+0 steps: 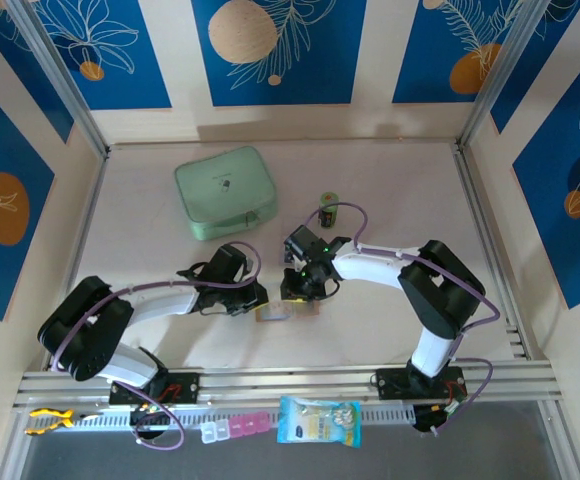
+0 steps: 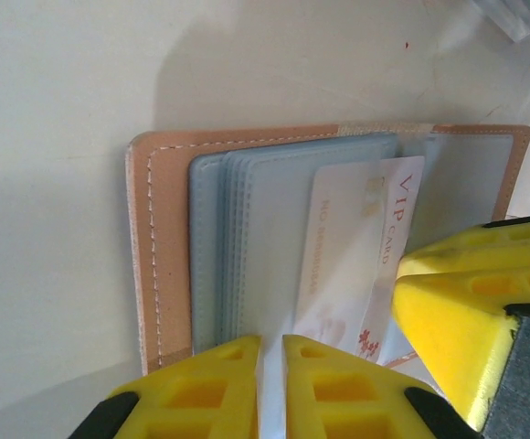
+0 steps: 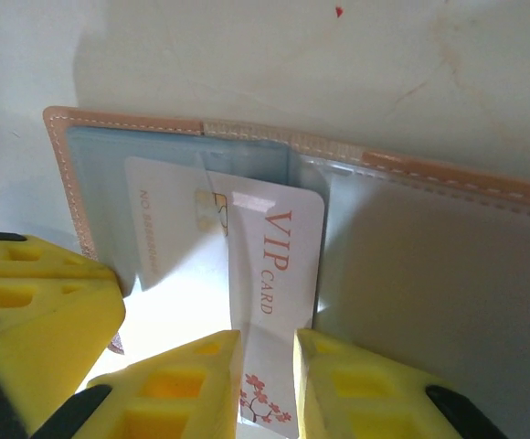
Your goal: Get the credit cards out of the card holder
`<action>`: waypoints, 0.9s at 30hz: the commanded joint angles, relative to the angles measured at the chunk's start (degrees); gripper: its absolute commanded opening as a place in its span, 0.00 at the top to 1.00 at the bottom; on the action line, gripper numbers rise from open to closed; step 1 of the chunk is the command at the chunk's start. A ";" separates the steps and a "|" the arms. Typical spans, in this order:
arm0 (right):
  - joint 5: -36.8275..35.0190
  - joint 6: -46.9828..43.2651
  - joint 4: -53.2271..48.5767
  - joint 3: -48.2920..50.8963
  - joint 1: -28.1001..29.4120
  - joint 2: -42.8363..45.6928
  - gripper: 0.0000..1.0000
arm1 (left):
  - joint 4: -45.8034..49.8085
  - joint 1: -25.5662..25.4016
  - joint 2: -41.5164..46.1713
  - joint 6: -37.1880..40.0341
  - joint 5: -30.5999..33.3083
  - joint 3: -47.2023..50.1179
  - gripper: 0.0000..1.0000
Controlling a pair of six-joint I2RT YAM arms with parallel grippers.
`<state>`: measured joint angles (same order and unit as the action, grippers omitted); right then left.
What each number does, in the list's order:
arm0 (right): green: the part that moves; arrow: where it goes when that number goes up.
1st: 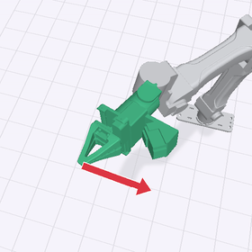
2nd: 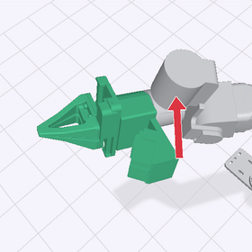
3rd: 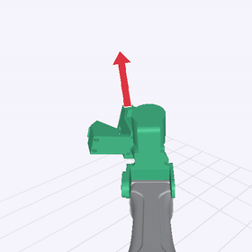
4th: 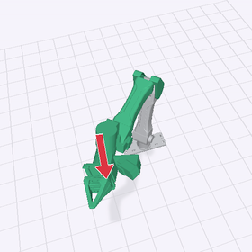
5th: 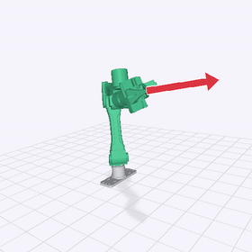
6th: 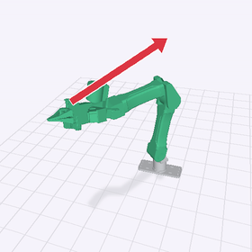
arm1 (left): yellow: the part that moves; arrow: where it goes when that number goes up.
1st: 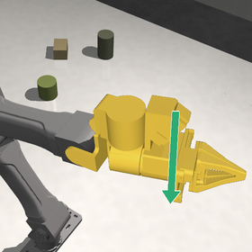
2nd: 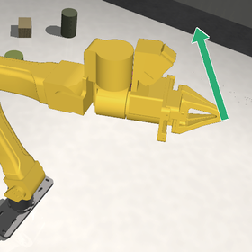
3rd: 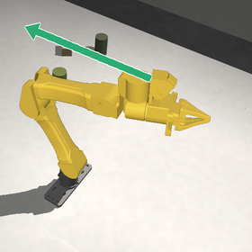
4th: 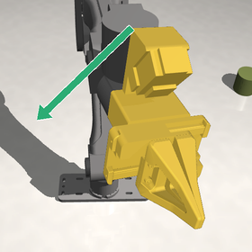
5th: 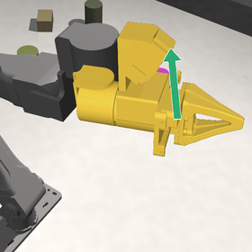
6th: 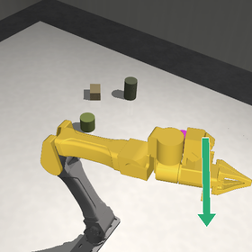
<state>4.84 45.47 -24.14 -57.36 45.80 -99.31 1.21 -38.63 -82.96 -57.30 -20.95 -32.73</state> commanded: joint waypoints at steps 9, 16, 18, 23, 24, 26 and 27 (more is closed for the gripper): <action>0.33 0.14 -0.65 0.72 -0.36 2.71 0.77 | 2.41 -0.62 -0.05 1.91 -1.07 -3.86 0.91; 1.48 0.67 0.58 2.14 -1.14 3.24 0.77 | 1.87 -1.62 -1.92 1.95 -1.07 -4.54 0.95; 1.66 0.73 0.84 2.56 -1.30 3.30 0.77 | 1.42 -1.75 -2.34 1.80 -1.11 -4.28 0.96; 2.46 1.10 2.05 3.67 -1.76 3.01 0.77 | 1.55 -1.84 -2.96 1.57 -0.93 -3.92 0.96; 2.86 1.19 2.40 3.83 -1.86 2.79 0.77 | 1.83 -1.87 -3.06 1.50 -0.87 -4.00 0.96; 3.63 1.19 3.01 4.01 -2.02 2.46 0.77 | 2.68 -1.86 -3.11 1.65 -0.60 -4.18 0.96; 3.76 1.20 3.17 4.06 -2.01 2.21 0.77 | 3.06 -1.87 -3.20 1.78 -0.35 -4.18 0.96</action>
<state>6.42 45.98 -21.85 -54.00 44.12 -97.58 2.52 -40.05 -85.36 -56.49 -21.17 -36.29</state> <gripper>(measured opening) 0.228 0.044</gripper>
